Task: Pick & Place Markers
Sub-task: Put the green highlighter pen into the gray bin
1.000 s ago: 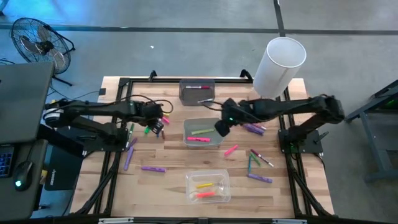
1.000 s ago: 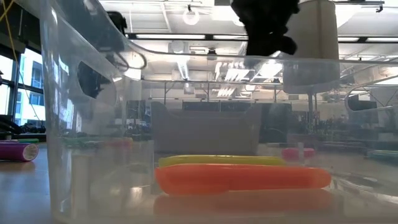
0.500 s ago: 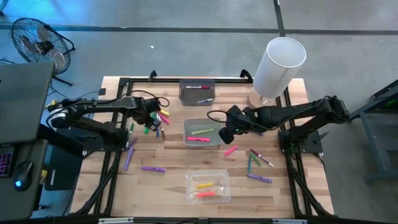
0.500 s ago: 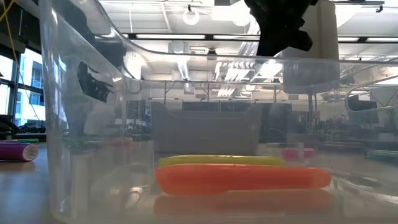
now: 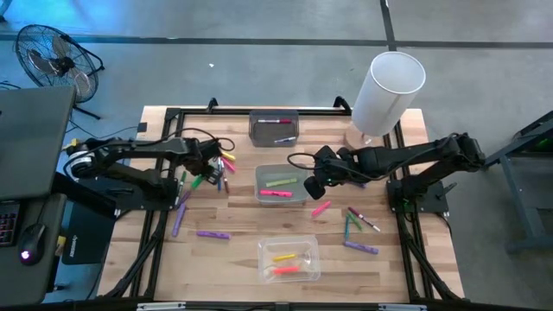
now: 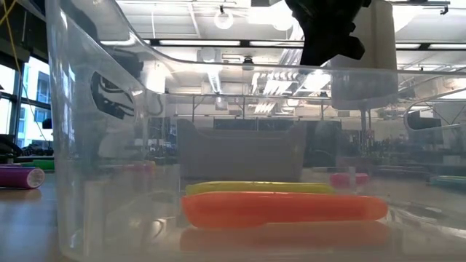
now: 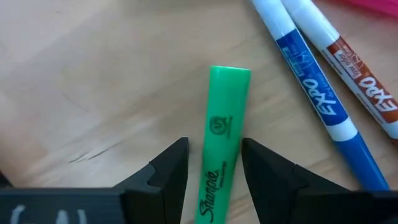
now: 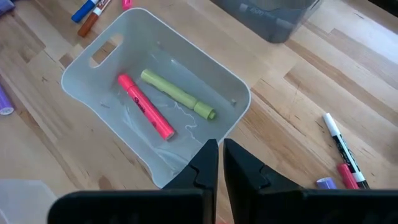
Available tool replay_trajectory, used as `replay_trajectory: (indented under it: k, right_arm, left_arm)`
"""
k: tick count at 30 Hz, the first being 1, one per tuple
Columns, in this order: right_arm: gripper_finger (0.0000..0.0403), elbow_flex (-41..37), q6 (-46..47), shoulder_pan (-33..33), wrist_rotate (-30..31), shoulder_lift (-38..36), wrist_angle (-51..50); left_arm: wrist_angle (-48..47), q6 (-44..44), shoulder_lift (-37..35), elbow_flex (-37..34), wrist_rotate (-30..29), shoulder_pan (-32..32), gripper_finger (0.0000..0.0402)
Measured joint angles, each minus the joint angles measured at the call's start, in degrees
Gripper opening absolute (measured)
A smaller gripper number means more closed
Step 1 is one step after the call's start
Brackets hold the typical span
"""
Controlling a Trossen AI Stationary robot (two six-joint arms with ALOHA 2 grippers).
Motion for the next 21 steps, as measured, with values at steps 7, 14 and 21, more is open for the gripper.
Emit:
replay_trajectory:
  k: [7,14,21]
  right_arm:
    - [0.0014,0.00,-0.90,0.98,-0.74,0.02,-1.17]
    - [0.0002,0.02,-2.34,6.88,0.21,0.04,-8.26]
    - [0.0001,-0.05,-1.51,14.83,2.26,-0.12,-11.65]
  left_arm:
    - [0.98,-1.94,-0.17,-2.91,0.07,-0.02,0.0064]
    - [-1.17,-1.52,-0.27,-0.66,1.69,0.01,0.0054]
    - [-15.97,-2.02,-0.73,9.31,1.97,-0.53,0.0054]
